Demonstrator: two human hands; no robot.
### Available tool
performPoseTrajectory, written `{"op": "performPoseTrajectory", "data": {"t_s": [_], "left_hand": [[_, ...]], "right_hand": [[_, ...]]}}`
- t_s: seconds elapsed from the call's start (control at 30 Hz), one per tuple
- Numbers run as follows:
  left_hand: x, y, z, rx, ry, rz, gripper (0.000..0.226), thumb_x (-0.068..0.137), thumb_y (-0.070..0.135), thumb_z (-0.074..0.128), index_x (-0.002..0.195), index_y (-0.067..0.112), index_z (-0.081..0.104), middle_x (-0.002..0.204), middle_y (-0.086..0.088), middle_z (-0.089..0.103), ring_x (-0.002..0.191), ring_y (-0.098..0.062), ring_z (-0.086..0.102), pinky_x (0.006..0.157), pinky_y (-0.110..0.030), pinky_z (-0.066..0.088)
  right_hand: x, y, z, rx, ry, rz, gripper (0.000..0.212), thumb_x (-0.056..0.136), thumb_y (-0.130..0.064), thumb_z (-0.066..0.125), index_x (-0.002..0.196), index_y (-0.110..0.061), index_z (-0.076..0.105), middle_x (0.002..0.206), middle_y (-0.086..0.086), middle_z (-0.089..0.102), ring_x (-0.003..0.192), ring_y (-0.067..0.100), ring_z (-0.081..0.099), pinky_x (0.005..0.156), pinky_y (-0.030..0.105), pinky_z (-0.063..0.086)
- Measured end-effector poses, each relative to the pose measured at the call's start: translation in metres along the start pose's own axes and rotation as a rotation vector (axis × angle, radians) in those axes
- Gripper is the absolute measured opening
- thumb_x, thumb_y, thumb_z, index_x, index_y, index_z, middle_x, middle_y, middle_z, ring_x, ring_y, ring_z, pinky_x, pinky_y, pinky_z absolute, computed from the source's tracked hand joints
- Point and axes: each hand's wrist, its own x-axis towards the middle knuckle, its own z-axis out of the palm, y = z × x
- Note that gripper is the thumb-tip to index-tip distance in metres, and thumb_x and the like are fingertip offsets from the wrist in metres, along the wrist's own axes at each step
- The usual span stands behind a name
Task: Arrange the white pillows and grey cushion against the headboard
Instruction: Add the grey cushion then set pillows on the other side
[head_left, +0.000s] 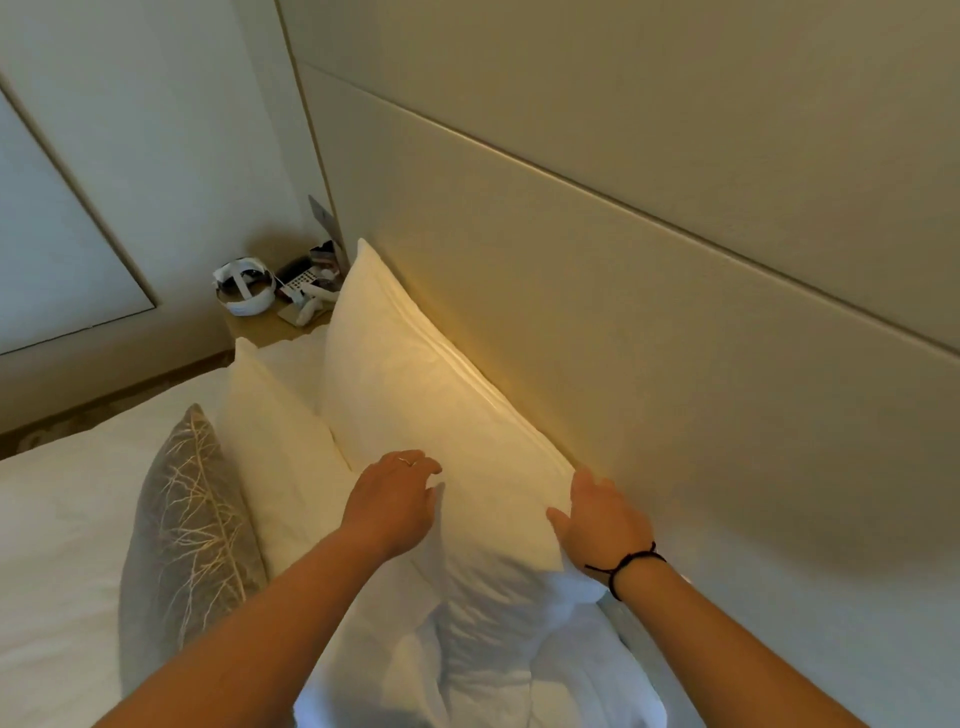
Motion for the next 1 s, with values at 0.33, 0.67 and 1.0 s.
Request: {"op": "performPoseTrajectory", "data": {"t_s": [0.33, 0.67, 1.0], "left_hand": [[0.065, 0.004, 0.009, -0.296, -0.053, 0.083, 0.032, 0.100, 0.040, 0.046, 0.130, 0.032, 0.056, 0.139, 0.005, 0.055, 0.123, -0.018, 0.052, 0.100, -0.035, 0.043], [0.096, 0.023, 0.022, -0.346, -0.116, 0.180, 0.050, 0.094, 0.031, 0.056, 0.142, 0.035, 0.043, 0.147, 0.006, 0.047, 0.133, -0.021, 0.043, 0.108, -0.039, 0.039], [0.177, 0.029, -0.002, 0.150, -0.269, 0.502, 0.061, 0.088, 0.020, 0.056, 0.138, 0.048, 0.037, 0.149, 0.013, 0.044, 0.132, -0.026, 0.037, 0.101, -0.044, 0.037]], "right_hand": [[0.009, 0.009, -0.015, 0.190, -0.120, 0.171, 0.044, 0.100, -0.045, 0.032, 0.065, -0.018, 0.035, 0.061, 0.000, 0.038, 0.054, 0.018, 0.033, 0.053, 0.031, 0.028], [0.036, -0.023, -0.015, 0.370, -0.032, 0.236, 0.046, 0.088, -0.032, 0.060, 0.056, -0.018, 0.029, 0.055, 0.000, 0.032, 0.049, 0.017, 0.029, 0.048, 0.030, 0.024], [0.049, -0.022, -0.029, 0.578, 0.050, 0.068, 0.040, 0.087, 0.000, 0.050, 0.087, -0.035, 0.069, 0.101, -0.014, 0.065, 0.086, 0.006, 0.057, 0.061, 0.014, 0.040]]}}
